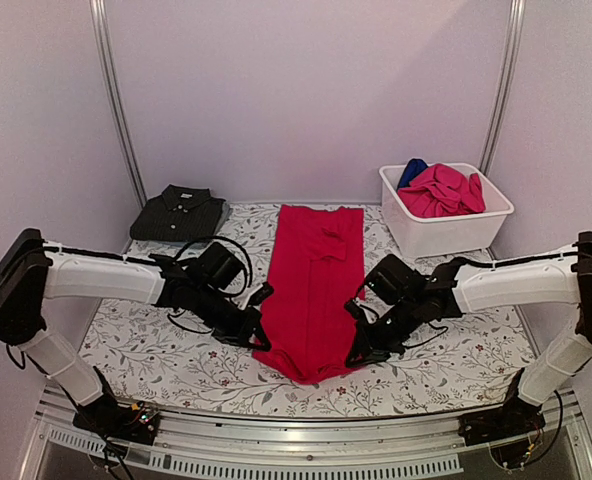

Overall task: Fold and stack the mixed laundry pile
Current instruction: Pick up the rectangle-folded T-shirt from the center of the board, then fold the rectangle-folded T-shirt at the center of the board.

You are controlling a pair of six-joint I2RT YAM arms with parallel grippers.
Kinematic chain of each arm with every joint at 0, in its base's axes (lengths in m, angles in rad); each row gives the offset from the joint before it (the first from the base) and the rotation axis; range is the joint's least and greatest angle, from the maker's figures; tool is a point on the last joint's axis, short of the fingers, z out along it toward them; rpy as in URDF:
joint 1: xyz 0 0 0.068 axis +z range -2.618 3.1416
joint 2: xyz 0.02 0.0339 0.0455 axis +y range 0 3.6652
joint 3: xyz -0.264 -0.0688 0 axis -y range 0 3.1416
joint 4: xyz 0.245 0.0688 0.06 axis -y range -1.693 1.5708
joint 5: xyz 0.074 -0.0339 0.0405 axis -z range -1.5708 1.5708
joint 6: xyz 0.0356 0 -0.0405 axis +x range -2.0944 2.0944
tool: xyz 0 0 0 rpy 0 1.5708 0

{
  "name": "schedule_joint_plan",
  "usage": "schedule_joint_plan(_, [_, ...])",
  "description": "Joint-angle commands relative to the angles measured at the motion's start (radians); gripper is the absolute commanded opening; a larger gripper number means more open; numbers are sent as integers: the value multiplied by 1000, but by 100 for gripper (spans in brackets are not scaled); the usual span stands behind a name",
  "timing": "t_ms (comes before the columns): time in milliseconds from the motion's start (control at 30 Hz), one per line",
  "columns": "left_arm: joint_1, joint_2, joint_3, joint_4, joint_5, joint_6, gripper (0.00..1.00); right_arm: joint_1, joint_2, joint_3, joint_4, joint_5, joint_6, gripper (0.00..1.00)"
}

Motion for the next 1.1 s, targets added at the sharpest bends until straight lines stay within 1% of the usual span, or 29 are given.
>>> schedule_joint_plan(0, [70,72,86,-25,-27,76,0,-85,40,74,-48,68,-73,0])
schedule_joint_plan(300, [191,250,300,-33,-49,123,0,-238,180,219,-60,71,-198,0])
schedule_joint_plan(667, [299,475,588,-44,-69,126,0,-394,372,470,-78,71,-288,0])
schedule_joint_plan(833, [343,561,693,-52,-49,136,0,-446,469,587,-80,50,-321,0])
schedule_joint_plan(967, [367,625,779,-54,-29,139,0,-467,544,697,-96,42,-349,0])
schedule_joint_plan(1067, [375,673,845,-52,-13,126,0,-477,591,750,-105,40,-363,0])
